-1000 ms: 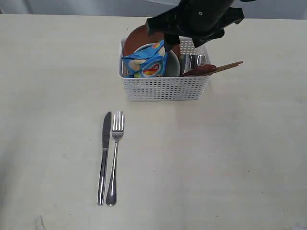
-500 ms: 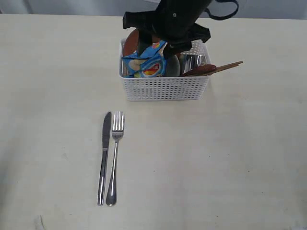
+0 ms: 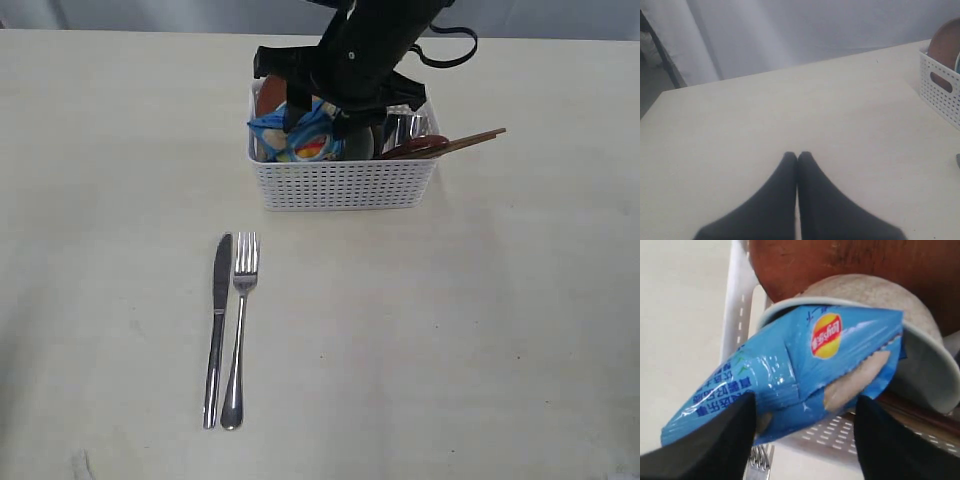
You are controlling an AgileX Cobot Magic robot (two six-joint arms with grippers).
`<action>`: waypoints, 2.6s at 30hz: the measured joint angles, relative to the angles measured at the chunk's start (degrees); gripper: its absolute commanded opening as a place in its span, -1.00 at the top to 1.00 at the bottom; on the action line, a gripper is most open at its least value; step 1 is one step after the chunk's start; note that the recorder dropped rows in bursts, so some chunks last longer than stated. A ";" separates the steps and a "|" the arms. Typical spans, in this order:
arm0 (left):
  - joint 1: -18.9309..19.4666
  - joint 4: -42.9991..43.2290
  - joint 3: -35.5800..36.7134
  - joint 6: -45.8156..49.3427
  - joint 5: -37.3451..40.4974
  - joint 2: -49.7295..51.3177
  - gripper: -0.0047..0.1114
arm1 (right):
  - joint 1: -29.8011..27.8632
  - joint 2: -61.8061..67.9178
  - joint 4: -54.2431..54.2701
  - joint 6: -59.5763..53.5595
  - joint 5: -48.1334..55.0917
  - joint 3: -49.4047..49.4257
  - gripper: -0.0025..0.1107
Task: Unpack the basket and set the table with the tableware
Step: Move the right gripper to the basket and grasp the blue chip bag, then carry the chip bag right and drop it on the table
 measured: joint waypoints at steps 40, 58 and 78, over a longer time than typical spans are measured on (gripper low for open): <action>0.00 0.00 0.00 0.00 0.00 0.00 0.92 | -17.22 -19.52 -25.68 -1.59 17.88 0.00 0.96; 0.00 0.00 0.00 0.00 0.00 0.00 0.92 | -44.06 -19.16 -21.22 -6.99 7.12 21.73 0.96; 0.00 0.00 0.00 0.00 0.00 0.00 0.92 | -44.06 -17.43 -3.97 -18.14 8.81 19.88 0.09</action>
